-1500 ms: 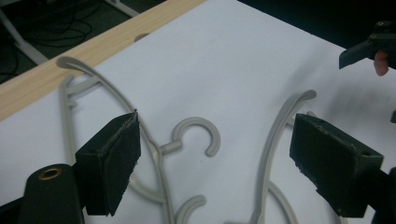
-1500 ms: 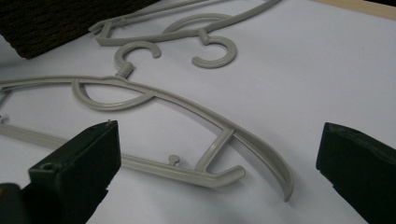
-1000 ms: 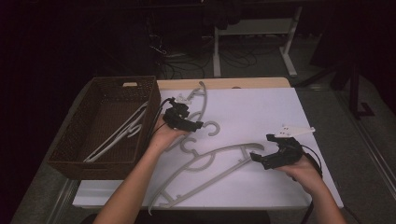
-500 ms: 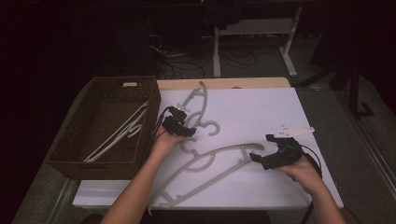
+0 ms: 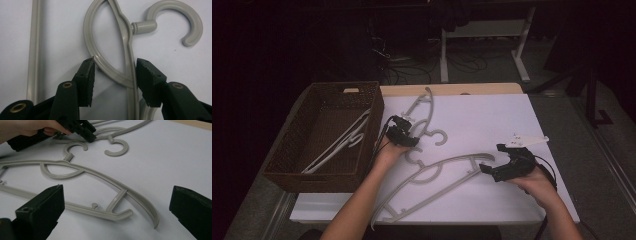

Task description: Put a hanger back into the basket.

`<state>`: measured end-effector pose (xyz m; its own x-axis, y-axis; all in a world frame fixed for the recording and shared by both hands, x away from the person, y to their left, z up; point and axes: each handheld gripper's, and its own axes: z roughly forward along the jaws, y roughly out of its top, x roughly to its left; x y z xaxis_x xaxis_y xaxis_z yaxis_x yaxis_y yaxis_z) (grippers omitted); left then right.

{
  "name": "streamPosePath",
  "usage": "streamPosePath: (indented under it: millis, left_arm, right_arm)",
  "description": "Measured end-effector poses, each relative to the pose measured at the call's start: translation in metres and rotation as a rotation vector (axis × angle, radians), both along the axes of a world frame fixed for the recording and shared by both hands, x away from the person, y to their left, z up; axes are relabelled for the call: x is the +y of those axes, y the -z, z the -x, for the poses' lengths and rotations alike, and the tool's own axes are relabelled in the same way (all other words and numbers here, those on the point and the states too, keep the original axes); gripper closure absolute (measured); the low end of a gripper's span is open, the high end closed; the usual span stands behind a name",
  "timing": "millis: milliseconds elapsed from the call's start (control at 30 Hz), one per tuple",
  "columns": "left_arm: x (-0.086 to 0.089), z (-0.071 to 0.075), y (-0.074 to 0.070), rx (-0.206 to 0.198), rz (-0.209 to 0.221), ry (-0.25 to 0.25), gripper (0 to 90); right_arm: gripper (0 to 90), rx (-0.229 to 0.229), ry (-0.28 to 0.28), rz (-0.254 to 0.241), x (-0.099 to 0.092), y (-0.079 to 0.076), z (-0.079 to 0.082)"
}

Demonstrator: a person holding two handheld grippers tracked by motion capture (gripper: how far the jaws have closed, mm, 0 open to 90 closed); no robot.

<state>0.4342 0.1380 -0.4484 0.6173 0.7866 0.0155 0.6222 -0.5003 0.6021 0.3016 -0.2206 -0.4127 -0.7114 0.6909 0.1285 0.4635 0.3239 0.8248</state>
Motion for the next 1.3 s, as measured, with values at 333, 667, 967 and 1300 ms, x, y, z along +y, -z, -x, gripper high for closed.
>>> streamPosePath:
  millis: [333,667,967,1300]
  left_arm:
    - [0.0,0.013,-0.001,-0.006,-0.019,-0.002,63.1]
    - [-0.004,0.016,-0.004,-0.009,-0.018,0.067,81.3]
    - [-0.011,0.002,-0.003,-0.017,-0.006,0.084,81.1]
    - [-0.001,0.01,-0.001,-0.003,-0.009,0.066,73.9]
  right_arm:
    - [0.0,0.001,0.001,0.0,0.0,0.0,0.001]
    - [0.0,0.006,-0.008,0.007,0.004,0.001,0.0]
    - [0.0,0.007,-0.006,0.002,0.002,0.001,0.0]
    - [0.0,0.006,-0.008,-0.001,0.002,0.001,0.0]
